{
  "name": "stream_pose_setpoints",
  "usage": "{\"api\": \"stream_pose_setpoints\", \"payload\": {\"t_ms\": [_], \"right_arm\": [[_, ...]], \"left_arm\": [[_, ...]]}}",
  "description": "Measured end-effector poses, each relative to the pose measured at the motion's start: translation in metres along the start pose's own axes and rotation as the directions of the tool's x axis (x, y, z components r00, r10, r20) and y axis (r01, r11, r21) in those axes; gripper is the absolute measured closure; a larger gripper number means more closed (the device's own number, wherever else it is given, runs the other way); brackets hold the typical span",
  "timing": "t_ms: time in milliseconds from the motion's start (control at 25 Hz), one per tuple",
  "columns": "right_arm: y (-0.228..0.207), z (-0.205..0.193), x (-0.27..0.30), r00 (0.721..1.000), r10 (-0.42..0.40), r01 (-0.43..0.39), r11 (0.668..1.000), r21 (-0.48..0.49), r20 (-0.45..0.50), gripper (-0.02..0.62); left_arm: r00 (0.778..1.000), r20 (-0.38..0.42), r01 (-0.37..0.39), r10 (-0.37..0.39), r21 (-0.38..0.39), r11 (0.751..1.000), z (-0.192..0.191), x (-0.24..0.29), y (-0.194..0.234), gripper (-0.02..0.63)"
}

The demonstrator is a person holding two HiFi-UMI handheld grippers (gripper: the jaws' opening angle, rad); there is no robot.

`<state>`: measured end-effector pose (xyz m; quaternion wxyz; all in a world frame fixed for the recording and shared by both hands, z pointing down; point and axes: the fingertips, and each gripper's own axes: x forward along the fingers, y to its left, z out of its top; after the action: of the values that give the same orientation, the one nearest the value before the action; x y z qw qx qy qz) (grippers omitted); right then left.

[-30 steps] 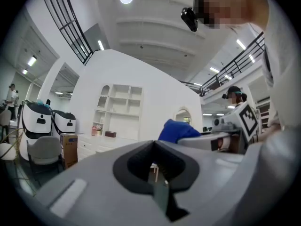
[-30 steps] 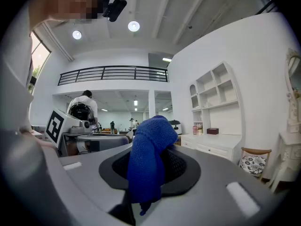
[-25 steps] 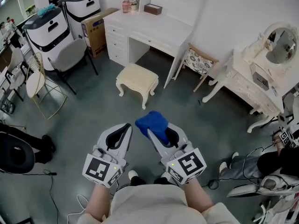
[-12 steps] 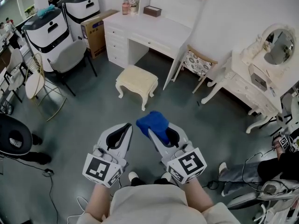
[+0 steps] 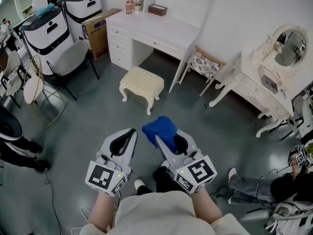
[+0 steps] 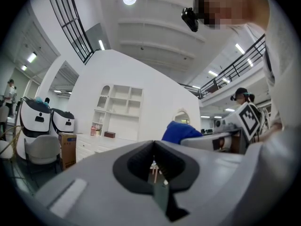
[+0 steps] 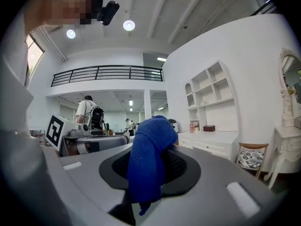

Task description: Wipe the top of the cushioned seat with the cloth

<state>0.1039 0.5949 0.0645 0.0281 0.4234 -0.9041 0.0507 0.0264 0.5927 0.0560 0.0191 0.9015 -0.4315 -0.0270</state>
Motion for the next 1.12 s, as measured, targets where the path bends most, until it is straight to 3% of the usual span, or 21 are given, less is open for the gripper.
{"api": "stream_pose_setpoints", "payload": {"t_ms": [480, 1120], "right_arm": [[-0.052, 0.003, 0.058, 0.999, 0.048, -0.048, 0.999, 0.006, -0.013, 0.480], [-0.191, 0.026, 0.170, 0.988, 0.151, -0.151, 0.988, 0.017, -0.040, 0.480]], "left_arm": [[0.998, -0.003, -0.064, 0.064, 0.008, 0.998, -0.002, 0.056, 0.045, 0.606], [0.984, 0.007, -0.176, 0.176, -0.005, 0.984, 0.003, 0.208, 0.123, 0.606]]}}
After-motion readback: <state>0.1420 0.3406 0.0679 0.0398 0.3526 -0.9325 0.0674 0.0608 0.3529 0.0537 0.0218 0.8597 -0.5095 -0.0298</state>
